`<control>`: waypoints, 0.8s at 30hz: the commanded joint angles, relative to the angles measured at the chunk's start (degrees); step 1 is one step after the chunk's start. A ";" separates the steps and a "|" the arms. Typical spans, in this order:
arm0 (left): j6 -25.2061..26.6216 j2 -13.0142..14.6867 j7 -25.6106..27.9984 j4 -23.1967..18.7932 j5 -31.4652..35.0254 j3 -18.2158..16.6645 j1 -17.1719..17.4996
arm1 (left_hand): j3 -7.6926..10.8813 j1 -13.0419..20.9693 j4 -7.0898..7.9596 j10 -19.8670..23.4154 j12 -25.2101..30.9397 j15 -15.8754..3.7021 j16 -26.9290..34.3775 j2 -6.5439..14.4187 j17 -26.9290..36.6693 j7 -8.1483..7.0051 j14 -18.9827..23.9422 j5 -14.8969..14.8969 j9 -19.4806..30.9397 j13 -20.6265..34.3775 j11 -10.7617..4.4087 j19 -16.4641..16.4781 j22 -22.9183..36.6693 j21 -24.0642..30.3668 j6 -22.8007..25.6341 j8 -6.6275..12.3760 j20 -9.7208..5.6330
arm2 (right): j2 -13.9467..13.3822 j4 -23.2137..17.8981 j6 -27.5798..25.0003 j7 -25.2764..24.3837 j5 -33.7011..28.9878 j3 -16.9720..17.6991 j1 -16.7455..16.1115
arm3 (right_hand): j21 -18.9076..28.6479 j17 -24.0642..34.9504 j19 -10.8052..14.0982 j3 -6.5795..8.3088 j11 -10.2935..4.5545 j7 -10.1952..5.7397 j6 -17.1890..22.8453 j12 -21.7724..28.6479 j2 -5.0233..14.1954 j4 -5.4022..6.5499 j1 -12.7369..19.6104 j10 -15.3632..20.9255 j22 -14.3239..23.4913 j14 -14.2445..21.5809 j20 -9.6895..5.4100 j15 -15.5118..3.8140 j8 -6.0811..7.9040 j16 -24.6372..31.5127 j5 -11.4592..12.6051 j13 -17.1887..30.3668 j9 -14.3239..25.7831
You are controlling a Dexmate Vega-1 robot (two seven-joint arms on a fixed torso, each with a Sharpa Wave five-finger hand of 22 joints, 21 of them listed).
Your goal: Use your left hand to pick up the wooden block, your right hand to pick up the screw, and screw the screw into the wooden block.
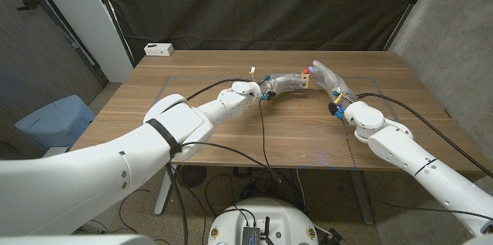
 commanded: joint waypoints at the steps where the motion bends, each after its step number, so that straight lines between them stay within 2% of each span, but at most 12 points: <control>1: 0.80 0.35 0.32 -1.17 0.01 0.23 0.28 | 0.28 -0.39 0.15 0.21 0.37 -3.27 0.16 -0.11 0.15 0.47 0.11 0.28 0.30 0.10 0.21 -0.25 0.24 0.27 0.94 0.49 0.09 | 0.10 0.11 0.07 0.38 -0.12 -0.47 0.49 | 0.20 0.20 -0.02 0.36 0.36 -0.05 -0.33 0.06 -0.27 0.27 -0.43 -1.75 0.17 -4.80 0.34 0.28 0.01 -0.09 0.32 0.09 0.21; 24: 0.39 0.10 0.20 -0.46 -0.09 0.19 0.15 | 0.31 -0.47 0.22 0.21 0.37 -3.21 0.15 -0.01 0.17 0.48 0.07 0.29 0.30 0.10 0.21 -0.30 0.24 0.26 0.90 0.47 0.19 | -0.59 -1.48 -0.10 0.10 -0.14 -0.22 -0.57 | 0.23 0.16 -0.02 0.48 0.38 -0.08 -0.20 0.16 -0.26 0.20 -0.39 -1.61 0.17 -4.79 0.31 0.29 0.13 -0.09 0.34 0.10 0.21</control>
